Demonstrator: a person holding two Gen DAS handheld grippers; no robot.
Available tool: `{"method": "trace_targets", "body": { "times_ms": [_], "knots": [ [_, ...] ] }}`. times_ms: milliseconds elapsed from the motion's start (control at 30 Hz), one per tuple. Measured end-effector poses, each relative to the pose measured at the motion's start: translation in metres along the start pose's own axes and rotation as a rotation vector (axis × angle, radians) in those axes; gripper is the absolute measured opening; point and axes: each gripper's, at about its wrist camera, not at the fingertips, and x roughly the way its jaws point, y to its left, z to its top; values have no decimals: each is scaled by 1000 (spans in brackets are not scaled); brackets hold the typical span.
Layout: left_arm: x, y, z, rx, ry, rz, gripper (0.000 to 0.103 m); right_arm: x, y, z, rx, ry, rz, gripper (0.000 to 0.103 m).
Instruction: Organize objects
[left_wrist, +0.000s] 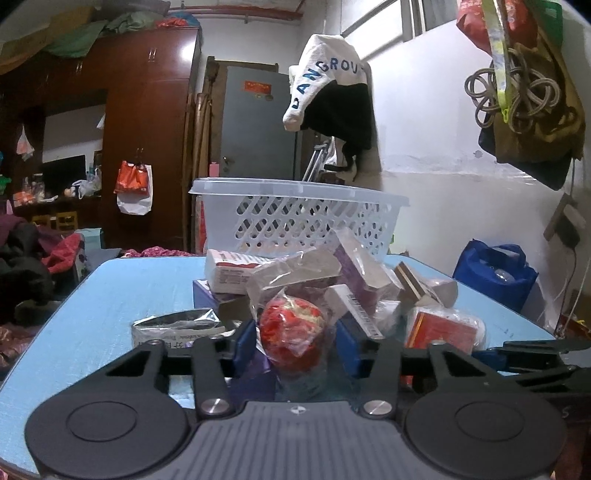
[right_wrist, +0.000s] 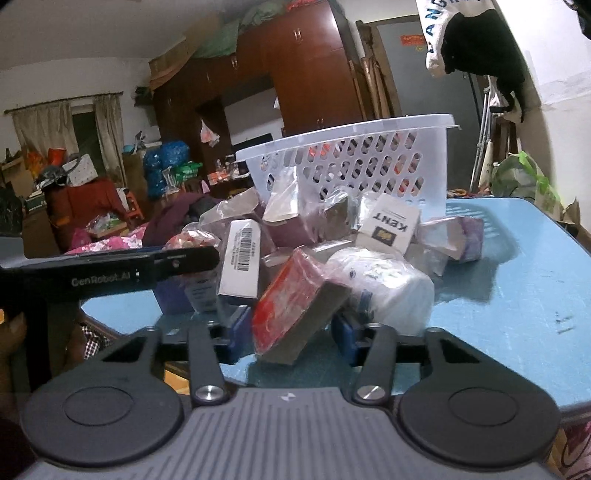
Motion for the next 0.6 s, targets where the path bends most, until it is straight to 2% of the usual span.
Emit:
{"method": "trace_targets", "body": {
  "times_ms": [467, 600],
  "knots": [
    [-18, 20, 2, -57, -81, 3, 43, -24, -6, 12, 21, -87, 28, 43],
    [-25, 26, 19, -65, -121, -12, 43, -31, -3, 24, -10, -118, 29, 43]
  ]
}}
